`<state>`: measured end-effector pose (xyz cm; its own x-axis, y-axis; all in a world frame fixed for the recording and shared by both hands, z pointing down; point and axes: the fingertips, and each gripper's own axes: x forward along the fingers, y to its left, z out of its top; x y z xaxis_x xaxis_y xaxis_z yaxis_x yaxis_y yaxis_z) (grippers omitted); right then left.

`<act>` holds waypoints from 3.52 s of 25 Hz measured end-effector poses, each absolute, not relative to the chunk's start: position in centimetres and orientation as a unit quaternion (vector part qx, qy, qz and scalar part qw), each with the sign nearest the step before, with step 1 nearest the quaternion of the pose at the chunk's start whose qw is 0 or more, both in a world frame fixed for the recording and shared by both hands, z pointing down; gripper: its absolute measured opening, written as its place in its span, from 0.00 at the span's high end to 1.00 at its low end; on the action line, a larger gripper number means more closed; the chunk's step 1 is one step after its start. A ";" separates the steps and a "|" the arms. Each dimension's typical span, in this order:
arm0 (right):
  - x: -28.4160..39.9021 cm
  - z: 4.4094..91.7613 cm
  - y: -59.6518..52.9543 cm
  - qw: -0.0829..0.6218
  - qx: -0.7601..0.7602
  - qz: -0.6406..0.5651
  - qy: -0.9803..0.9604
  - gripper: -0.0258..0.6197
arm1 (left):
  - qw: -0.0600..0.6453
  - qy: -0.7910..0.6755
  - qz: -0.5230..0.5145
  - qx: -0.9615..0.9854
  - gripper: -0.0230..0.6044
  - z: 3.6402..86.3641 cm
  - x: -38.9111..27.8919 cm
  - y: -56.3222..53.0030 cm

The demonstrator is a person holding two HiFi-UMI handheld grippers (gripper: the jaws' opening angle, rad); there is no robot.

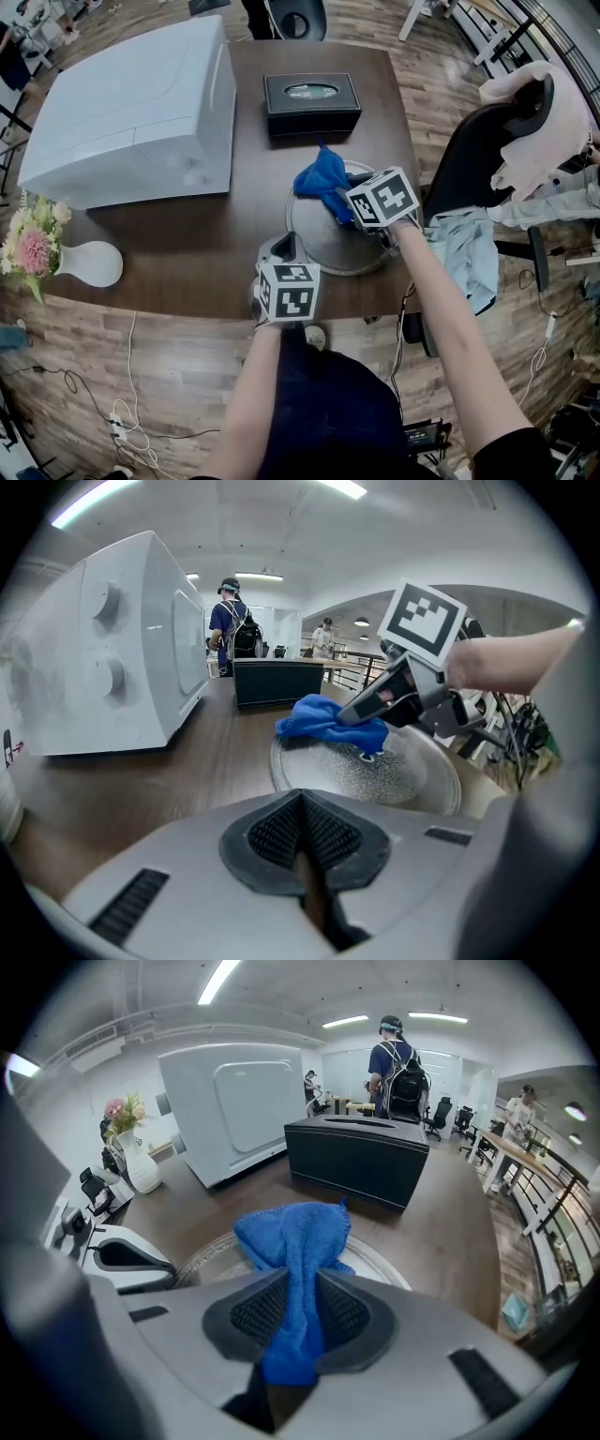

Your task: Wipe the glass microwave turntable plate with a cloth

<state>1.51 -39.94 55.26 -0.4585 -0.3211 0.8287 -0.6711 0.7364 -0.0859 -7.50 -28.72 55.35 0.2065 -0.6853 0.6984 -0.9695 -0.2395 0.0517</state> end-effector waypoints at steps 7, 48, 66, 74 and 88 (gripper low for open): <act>5.2 55.0 -42.5 0.448 0.338 0.189 -0.806 0.85 | 0.250 -0.564 0.284 0.735 0.96 55.4 -7.5 -28.7; -4.4 54.9 -28.0 0.326 0.244 0.284 -0.868 0.85 | 0.260 -0.557 0.284 0.735 0.96 55.4 -7.5 -28.5; 0.0 55.4 -30.8 0.375 0.290 0.228 -0.850 0.85 | 0.249 -0.548 0.285 0.746 0.96 55.3 -7.1 -28.5; 2.9 55.4 -33.2 0.380 0.318 0.238 -0.835 0.84 | 0.245 -0.544 0.286 0.750 0.96 55.3 -7.0 -28.4; 8.4 55.2 -37.3 0.410 0.371 0.214 -0.805 0.84 | 0.246 -0.544 0.287 0.749 0.96 55.3 -7.0 -28.5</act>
